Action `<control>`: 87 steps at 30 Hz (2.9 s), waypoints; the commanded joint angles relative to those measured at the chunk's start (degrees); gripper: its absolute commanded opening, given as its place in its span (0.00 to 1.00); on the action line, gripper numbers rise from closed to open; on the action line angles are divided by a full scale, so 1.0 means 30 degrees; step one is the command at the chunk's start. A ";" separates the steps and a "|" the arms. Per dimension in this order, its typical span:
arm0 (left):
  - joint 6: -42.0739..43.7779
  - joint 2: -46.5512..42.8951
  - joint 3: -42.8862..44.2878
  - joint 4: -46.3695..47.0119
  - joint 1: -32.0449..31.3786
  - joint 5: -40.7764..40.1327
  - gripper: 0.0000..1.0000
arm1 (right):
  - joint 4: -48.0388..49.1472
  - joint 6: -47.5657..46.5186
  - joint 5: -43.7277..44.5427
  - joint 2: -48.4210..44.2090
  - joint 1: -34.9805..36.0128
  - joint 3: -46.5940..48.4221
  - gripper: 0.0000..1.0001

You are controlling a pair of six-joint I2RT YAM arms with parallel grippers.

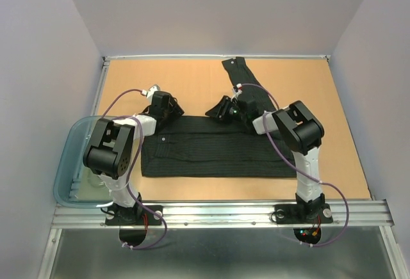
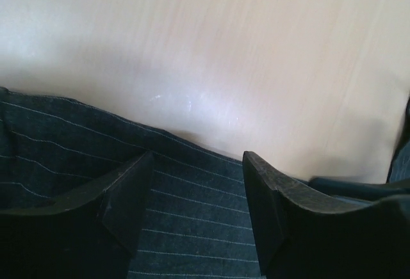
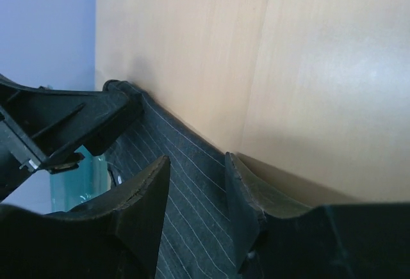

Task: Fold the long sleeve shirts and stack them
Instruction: Fold the shirt

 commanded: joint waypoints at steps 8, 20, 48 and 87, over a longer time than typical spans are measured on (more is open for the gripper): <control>-0.1706 -0.0538 -0.2193 0.1238 0.0646 0.0517 0.68 | 0.4186 0.0024 0.0214 -0.0862 -0.3629 -0.5180 0.46; 0.0400 -0.3584 -0.0439 -0.1015 0.0617 0.0574 0.87 | -0.6724 -0.7670 0.0283 -0.5258 -0.4274 0.2504 0.60; 0.6497 -1.2287 -0.1870 -0.6349 0.0353 0.1425 0.95 | -1.4212 -1.8493 0.8974 0.3150 -0.6502 1.1812 0.64; 0.3920 -1.2084 -0.2750 -0.6262 -0.2489 0.1425 0.94 | -2.3576 -0.9003 -0.1290 -2.3333 -0.0028 -0.6884 0.72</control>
